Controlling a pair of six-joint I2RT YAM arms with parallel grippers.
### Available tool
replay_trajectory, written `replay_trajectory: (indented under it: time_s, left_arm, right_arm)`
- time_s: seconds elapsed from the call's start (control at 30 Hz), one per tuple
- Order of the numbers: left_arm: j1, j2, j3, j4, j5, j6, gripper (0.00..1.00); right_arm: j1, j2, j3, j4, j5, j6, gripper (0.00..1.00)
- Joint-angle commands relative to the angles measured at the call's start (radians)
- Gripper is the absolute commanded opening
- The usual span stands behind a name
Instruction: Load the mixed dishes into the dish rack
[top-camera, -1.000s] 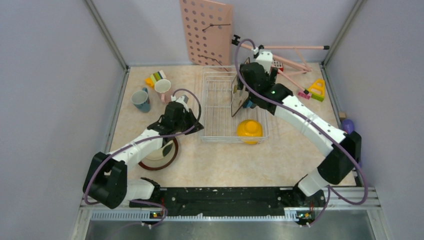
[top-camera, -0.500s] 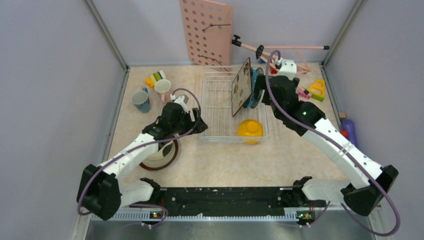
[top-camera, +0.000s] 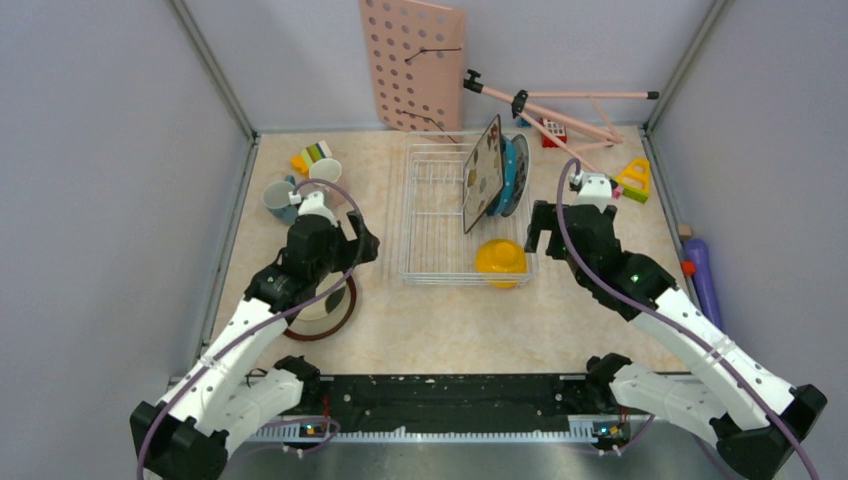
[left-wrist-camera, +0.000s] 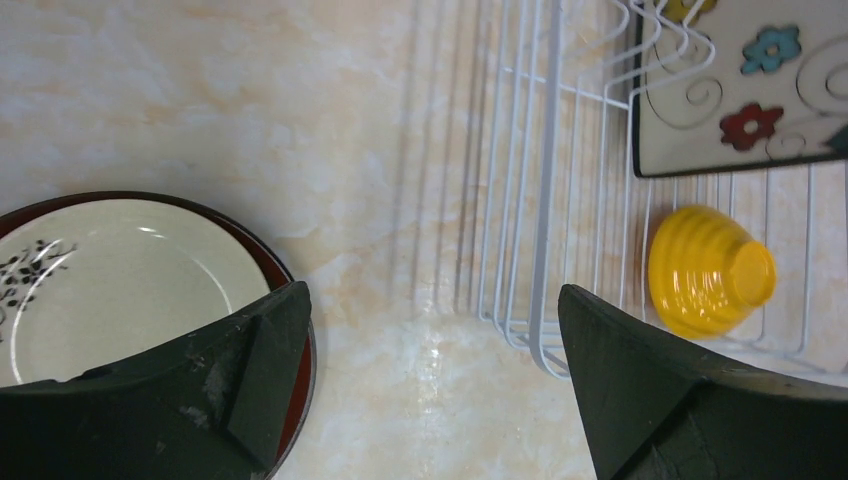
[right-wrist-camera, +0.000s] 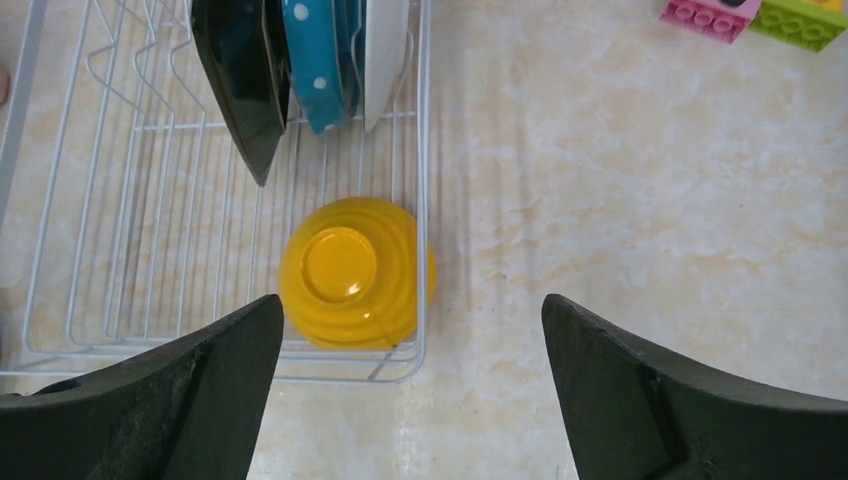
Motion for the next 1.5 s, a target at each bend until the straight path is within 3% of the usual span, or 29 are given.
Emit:
replay_trajectory:
  time_s: [0.0,0.2,0.47,0.87,1.17,1.47]
  left_arm:
    - [0.114,0.016,0.055,-0.006,0.048,-0.07,0.99]
    - [0.217,0.135,0.175,-0.11,0.009,-0.145,0.99]
    - [0.313,0.264,0.267,-0.107,-0.05,-0.261,0.94]
    - [0.318,0.674,0.638,-0.195,-0.189,-0.238,0.89]
    - [0.318,0.894,0.739,-0.105,-0.203,-0.152,0.7]
    - [0.318,0.98,0.787,-0.088,-0.192,-0.144,0.63]
  right_arm:
    - [-0.007,-0.039,-0.065,0.055,-0.046,0.04,0.98]
    - [-0.007,-0.061,-0.131,0.075,-0.091,0.054,0.97]
    - [-0.007,-0.059,-0.162,0.105,-0.133,0.06,0.97]
    - [-0.007,-0.024,-0.117,0.106,-0.155,0.051,0.96]
    - [-0.007,-0.039,-0.116,0.086,-0.162,0.07,0.95]
    - [-0.007,-0.05,-0.112,0.076,-0.169,0.077,0.95]
